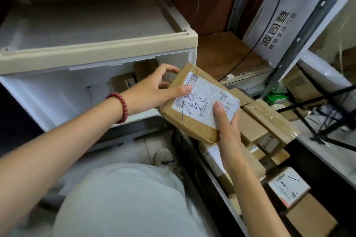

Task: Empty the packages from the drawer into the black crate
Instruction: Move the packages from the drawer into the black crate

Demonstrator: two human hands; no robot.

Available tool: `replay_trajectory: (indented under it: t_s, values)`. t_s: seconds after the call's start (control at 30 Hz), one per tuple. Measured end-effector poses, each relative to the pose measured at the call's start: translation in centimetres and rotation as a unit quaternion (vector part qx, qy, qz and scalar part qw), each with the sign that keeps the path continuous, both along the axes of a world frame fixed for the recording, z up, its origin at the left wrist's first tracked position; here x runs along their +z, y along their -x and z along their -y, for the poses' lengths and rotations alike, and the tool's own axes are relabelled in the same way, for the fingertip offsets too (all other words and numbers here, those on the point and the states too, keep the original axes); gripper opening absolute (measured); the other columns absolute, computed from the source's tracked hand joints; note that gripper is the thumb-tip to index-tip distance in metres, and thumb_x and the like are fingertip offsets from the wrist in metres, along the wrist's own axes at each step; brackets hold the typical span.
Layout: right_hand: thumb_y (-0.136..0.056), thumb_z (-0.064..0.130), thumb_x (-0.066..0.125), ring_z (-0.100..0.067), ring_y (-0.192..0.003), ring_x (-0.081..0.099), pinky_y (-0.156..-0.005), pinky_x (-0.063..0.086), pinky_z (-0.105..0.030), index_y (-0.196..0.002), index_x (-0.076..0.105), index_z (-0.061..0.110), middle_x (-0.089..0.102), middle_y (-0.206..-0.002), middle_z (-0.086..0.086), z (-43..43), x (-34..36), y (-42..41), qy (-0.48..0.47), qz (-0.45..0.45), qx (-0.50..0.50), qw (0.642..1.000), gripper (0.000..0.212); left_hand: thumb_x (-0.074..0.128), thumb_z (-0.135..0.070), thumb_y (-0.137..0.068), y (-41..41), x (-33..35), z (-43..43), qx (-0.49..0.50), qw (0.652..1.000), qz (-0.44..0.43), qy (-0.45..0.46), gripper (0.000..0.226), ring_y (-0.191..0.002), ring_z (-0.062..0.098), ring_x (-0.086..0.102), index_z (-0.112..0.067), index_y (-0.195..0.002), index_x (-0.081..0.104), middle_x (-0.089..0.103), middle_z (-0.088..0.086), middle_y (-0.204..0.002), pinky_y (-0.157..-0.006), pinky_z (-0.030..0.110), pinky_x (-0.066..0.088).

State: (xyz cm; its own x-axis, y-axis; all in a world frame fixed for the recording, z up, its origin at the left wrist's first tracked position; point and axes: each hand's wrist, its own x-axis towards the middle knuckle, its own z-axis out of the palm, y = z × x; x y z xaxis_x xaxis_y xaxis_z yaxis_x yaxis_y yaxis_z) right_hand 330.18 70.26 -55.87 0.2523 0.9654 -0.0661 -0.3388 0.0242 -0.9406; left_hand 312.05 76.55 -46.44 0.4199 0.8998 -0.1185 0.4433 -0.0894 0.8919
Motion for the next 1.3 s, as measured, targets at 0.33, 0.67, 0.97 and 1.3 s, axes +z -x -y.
replay_trajectory:
  t_s: [0.33, 0.67, 0.97, 1.3]
  values:
    - [-0.072, 0.056, 0.074, -0.014, -0.095, 0.071, -0.07, 0.059, -0.039, -0.122, 0.042, 0.034, 0.066, -0.117, 0.001, 5.8, 0.9, -11.5, 0.08, 0.048, -0.168, 0.981, 0.063, 0.055, -0.06, -0.084, -15.1, 0.2, -1.0, -0.151, 0.983, -0.084, -0.055, 0.051, -0.097, 0.003, 0.06, -0.037, -0.129, 0.047, 0.058, -0.01, -0.117, -0.078, 0.023, 0.052]
    - [-0.073, 0.042, 0.078, -0.01, -0.093, 0.071, -0.076, 0.06, -0.047, -0.125, 0.047, 0.03, 0.067, -0.112, 0.007, 15.7, -4.1, -20.2, 0.191, 0.113, -0.315, 0.923, 0.062, 0.065, -0.035, -0.088, -28.1, -8.2, 3.5, -0.27, 0.959, -0.076, -0.03, 0.048, -0.109, 0.009, 0.056, -0.028, -0.134, 0.052, 0.06, -0.008, -0.121, -0.093, 0.029, 0.046]
    - [-0.075, 0.058, 0.072, -0.008, -0.096, 0.06, -0.071, 0.052, -0.019, -0.114, 0.05, 0.026, 0.05, -0.118, 0.003, 19.6, -8.1, -21.7, 0.328, 0.271, -0.318, 0.847, 0.054, 0.076, -0.037, -0.078, -30.1, -15.2, 8.5, -0.305, 0.939, -0.153, -0.042, 0.073, -0.116, 0.016, 0.052, -0.026, -0.143, 0.044, 0.054, 0.0, -0.127, -0.097, 0.033, 0.046]
    - [-0.089, 0.053, 0.059, -0.019, -0.112, 0.054, -0.093, 0.048, -0.035, -0.131, 0.054, 0.029, 0.053, -0.125, 0.001, 18.5, -9.6, -21.8, 0.376, 0.435, -0.039, 0.817, 0.048, 0.067, -0.024, -0.088, -26.3, -18.5, 11.3, -0.338, 0.916, -0.215, -0.024, 0.068, -0.118, 0.021, 0.051, -0.032, -0.144, 0.031, 0.051, 0.003, -0.128, -0.098, 0.034, 0.044]
